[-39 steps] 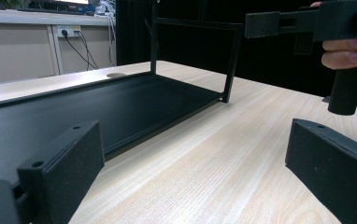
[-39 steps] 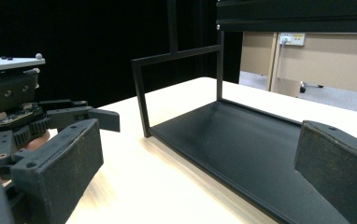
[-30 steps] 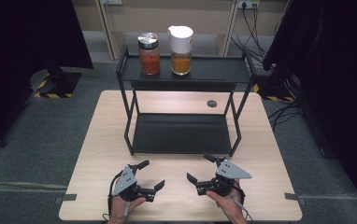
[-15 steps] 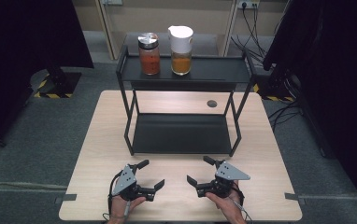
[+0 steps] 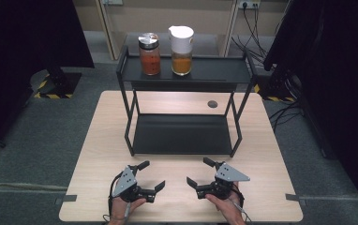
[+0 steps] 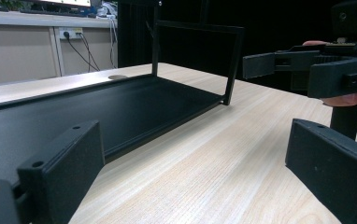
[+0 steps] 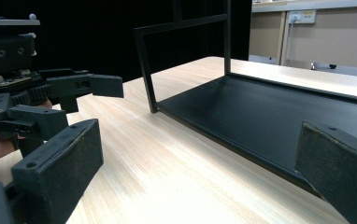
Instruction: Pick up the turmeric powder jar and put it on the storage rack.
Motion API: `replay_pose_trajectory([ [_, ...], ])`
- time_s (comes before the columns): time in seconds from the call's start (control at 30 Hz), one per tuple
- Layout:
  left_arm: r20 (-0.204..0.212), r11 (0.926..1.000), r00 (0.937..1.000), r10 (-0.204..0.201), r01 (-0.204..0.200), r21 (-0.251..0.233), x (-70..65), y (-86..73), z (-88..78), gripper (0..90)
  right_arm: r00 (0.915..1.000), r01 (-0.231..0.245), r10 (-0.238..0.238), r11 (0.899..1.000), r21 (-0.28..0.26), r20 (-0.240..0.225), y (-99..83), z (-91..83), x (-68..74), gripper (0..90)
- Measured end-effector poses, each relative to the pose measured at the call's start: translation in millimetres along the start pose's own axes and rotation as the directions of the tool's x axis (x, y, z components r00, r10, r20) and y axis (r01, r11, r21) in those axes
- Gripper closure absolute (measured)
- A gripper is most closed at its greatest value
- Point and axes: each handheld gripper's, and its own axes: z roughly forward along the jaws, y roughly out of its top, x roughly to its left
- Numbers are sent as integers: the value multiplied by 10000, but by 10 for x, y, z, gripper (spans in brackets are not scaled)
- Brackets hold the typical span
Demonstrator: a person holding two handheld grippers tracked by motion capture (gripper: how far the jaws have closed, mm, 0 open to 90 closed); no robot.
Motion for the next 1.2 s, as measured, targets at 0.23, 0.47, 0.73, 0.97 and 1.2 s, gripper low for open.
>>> replay_pose_trajectory([
  [0.23,0,10000,10000,-15,15,-6,0,-2,-2,37,9999,-145,145,9999,8,-6,-10,2,-14,16],
  [0.47,5,10000,10000,-11,11,4,-1,-1,-1,37,9999,-165,165,9999,0,-17,-11,0,-19,17],
  [0.73,-4,10000,10000,-26,26,1,3,-2,-2,37,9998,-184,184,9998,6,-13,-20,8,-25,17],
  [0.97,-26,10000,10000,-44,44,-5,6,-3,-1,37,9997,-227,227,9997,-1,22,-23,6,-29,17],
  [1.2,-46,10000,10000,-84,84,-32,13,-6,-2,37,9996,-270,270,9996,-46,44,-28,1,-37,17],
])
